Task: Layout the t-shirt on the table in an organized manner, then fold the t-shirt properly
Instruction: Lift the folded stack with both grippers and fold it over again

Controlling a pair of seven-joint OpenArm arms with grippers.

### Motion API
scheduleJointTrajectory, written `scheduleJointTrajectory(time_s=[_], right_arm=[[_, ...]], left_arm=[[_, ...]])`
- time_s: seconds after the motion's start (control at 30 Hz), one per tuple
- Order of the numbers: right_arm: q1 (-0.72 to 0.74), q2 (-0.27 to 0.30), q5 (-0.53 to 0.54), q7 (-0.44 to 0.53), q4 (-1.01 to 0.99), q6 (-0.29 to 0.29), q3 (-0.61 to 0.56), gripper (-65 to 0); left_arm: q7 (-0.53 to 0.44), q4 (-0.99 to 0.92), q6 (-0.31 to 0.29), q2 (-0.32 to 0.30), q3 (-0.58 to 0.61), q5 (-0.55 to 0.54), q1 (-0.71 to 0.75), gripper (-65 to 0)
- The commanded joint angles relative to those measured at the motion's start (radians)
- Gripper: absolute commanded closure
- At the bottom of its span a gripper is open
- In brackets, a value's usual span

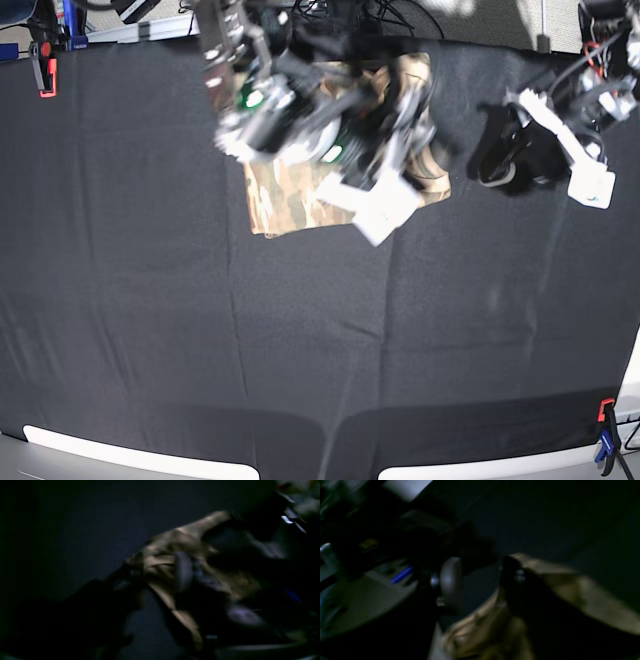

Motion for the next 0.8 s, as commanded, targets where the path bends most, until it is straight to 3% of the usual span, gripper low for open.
scheduleJointTrajectory(time_s=[0.0, 0.03, 0.07, 0.17, 0.27, 0.43, 0.57, 0.77], right_arm=[[0.019, 0.010, 0.003, 0.027, 0.018, 0.004, 0.024, -9.5], [0.029, 0.023, 0.003, 0.030, 0.018, 0.004, 0.052, -2.2], [0.041, 0.040, 0.003, 0.031, 0.018, 0.004, 0.081, 0.0], [0.074, 0.094, -0.061, 0.063, 0.017, 0.004, 0.162, 0.0], [0.094, 0.156, -0.078, 0.100, 0.005, 0.003, 0.223, 0.0], [0.140, 0.230, -0.079, 0.106, -0.116, 0.003, 0.238, 0.0], [0.199, 0.245, -0.068, 0.105, -0.248, 0.004, 0.236, 0.0], [0.269, 0.245, -0.076, 0.106, -0.389, 0.005, 0.190, 0.0]], left_arm=[[0.004, 0.024, -0.009, 0.007, -0.003, -0.047, 0.017, 0.0], [0.019, 0.029, -0.009, 0.021, -0.003, -0.074, 0.035, 0.0], [0.032, 0.031, -0.009, 0.037, -0.003, -0.103, 0.055, 0.0], [0.036, 0.031, -0.009, 0.090, 0.005, -0.153, 0.119, 0.0], [0.037, 0.031, -0.009, 0.126, 0.076, -0.129, 0.163, 0.0], [0.060, 0.030, -0.009, 0.127, 0.299, 0.069, 0.174, 0.0], [0.063, 0.012, -0.009, 0.127, 0.435, 0.243, 0.174, 0.0], [-0.158, -0.148, 0.004, 0.127, 0.491, 0.441, 0.154, 0.0]])
